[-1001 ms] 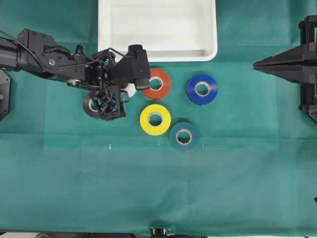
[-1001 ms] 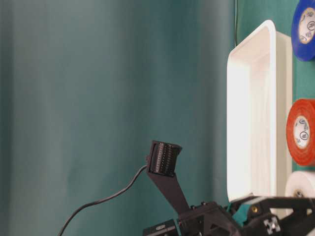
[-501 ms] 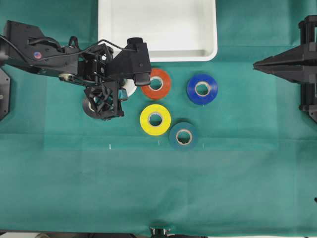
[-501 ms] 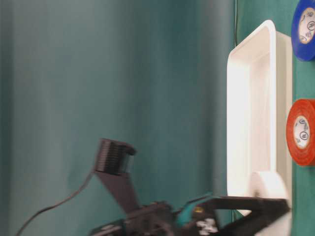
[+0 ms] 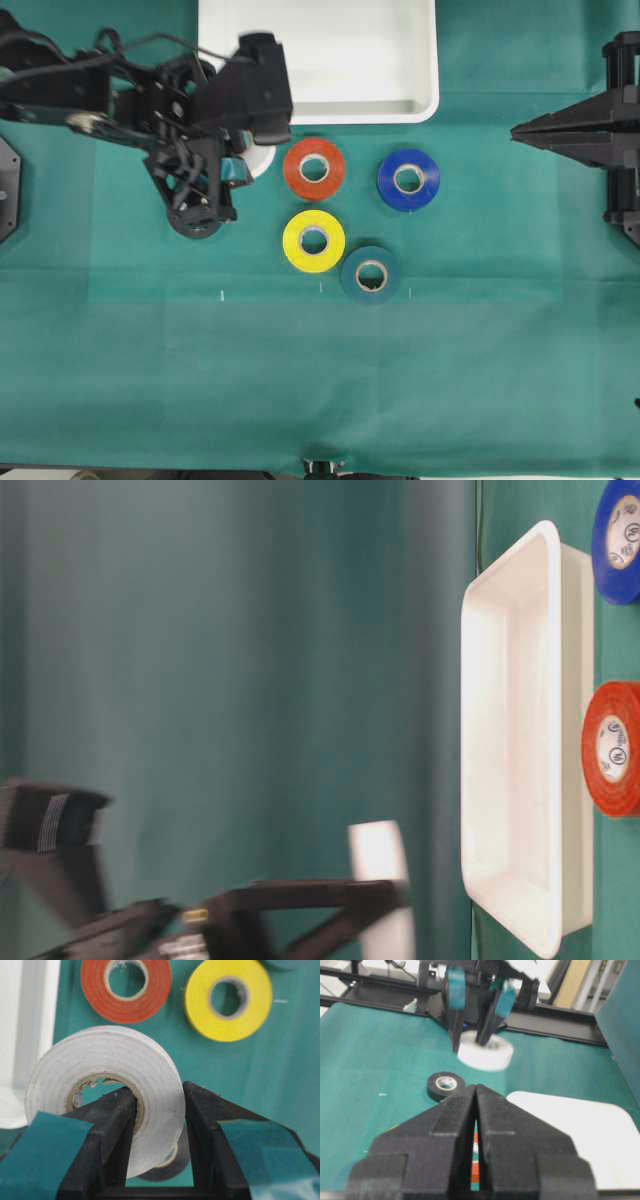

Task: Pick up the tape from a random location and place it into the white case.
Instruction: 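Lift the white tape roll with the left gripper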

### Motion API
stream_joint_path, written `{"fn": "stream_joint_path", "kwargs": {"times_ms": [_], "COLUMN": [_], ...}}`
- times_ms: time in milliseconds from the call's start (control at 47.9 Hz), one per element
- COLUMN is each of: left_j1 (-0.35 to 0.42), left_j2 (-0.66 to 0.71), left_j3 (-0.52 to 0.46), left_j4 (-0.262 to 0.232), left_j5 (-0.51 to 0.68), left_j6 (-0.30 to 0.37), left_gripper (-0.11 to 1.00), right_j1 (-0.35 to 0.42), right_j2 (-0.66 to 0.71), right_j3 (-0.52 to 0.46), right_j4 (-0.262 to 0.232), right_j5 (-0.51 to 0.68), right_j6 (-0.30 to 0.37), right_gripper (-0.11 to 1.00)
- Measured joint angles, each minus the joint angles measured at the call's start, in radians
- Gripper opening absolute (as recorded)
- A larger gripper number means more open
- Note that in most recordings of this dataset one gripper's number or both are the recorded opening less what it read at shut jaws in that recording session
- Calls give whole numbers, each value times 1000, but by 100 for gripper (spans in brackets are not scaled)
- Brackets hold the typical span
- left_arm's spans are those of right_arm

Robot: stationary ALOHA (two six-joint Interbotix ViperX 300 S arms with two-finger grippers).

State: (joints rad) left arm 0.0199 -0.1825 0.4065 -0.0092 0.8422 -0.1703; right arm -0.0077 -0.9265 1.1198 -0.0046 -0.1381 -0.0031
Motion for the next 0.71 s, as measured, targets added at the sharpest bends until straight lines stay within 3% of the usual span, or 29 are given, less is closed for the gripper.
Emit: {"fn": "stream_joint_path", "kwargs": {"times_ms": [355, 709], "left_j1": [-6, -8], "left_j2": [-67, -67], "left_j3": [-103, -110], "left_j4": [5, 6], "left_j5": [144, 153], "left_j6": [2, 2], "left_gripper": [26, 26], "right_j1": [0, 0], "right_j2": [0, 0], "right_j3": [2, 2], "right_j4": [0, 0], "right_j5": [2, 2], "right_j6": [0, 0], "right_gripper": [0, 0]}}
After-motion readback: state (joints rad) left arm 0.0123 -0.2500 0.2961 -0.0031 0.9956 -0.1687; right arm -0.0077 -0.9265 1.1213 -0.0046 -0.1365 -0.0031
